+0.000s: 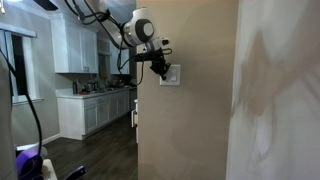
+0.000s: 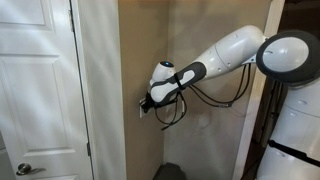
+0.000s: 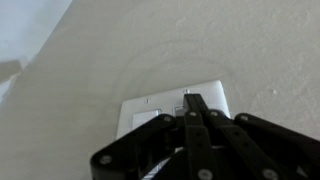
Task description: Turn off the left light switch
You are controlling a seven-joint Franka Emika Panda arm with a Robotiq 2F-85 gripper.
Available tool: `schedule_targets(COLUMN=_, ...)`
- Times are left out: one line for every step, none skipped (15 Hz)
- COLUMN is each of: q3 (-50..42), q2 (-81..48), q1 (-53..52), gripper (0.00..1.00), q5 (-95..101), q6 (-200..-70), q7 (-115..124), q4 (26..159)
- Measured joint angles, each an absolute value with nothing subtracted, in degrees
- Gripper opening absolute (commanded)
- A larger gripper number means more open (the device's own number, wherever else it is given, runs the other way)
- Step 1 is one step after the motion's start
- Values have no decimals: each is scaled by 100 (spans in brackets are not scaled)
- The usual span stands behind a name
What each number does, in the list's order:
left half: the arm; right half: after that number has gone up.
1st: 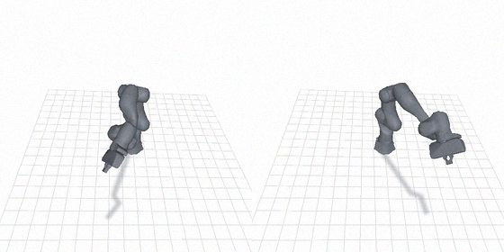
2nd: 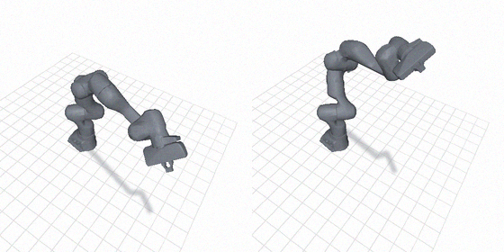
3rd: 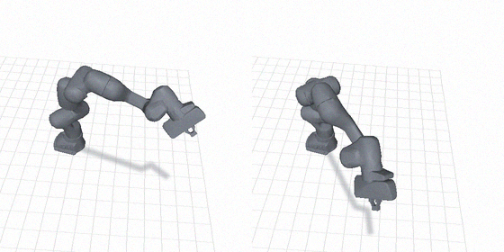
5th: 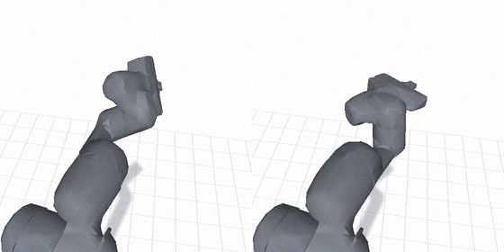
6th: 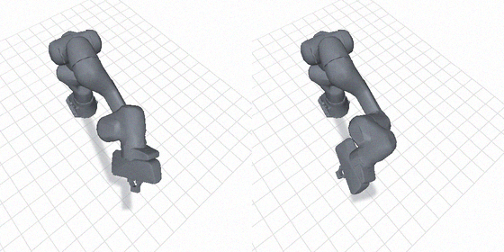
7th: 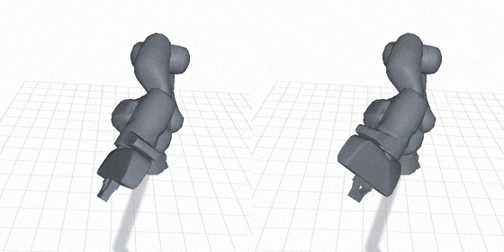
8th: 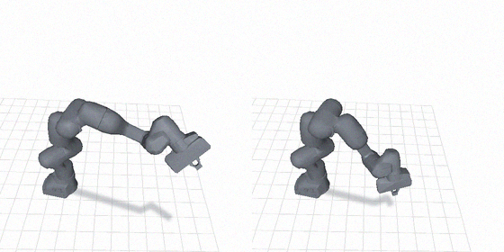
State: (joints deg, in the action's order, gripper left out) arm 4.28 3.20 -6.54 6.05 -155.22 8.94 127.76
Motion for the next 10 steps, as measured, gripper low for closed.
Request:
schedule_targets(q3=429, q2=315, q1=-654, gripper=0, q5=605, q6=-15499, q7=897, q4=12775)
schedule_targets(q3=434, q2=309, q1=-654, gripper=0, q5=605, q6=-15439, q7=897, q4=12774)
schedule_targets(q3=441, q2=309, q1=-655, gripper=0, q5=605, q6=-15346, q7=897, q4=12773)
schedule_targets(q3=449, q2=312, q1=-655, gripper=0, q5=605, q6=-15233, q7=897, q4=12769)
schedule_targets(q3=452, q2=318, q1=-655, gripper=0, q5=605, q6=-15127, q7=897, q4=12765)
schedule_targets(q3=454, q2=325, q1=-655, gripper=0, q5=606, q6=-15037, q7=897, q4=12762)
schedule_targets(q3=455, q2=329, q1=-655, gripper=0, q5=606, q6=-14976, q7=897, q4=12761)
schedule_targets(q3=455, q2=330, q1=-655, gripper=0, q5=606, q6=-14917, q7=897, q4=12760)
schedule_targets(q3=455, q2=330, q1=-655, gripper=0, q5=605, q6=-14870, q7=897, q4=12760)
schedule_targets(q3=455, q2=328, q1=-655, gripper=0, q5=605, q6=-14836, q7=897, q4=12760)
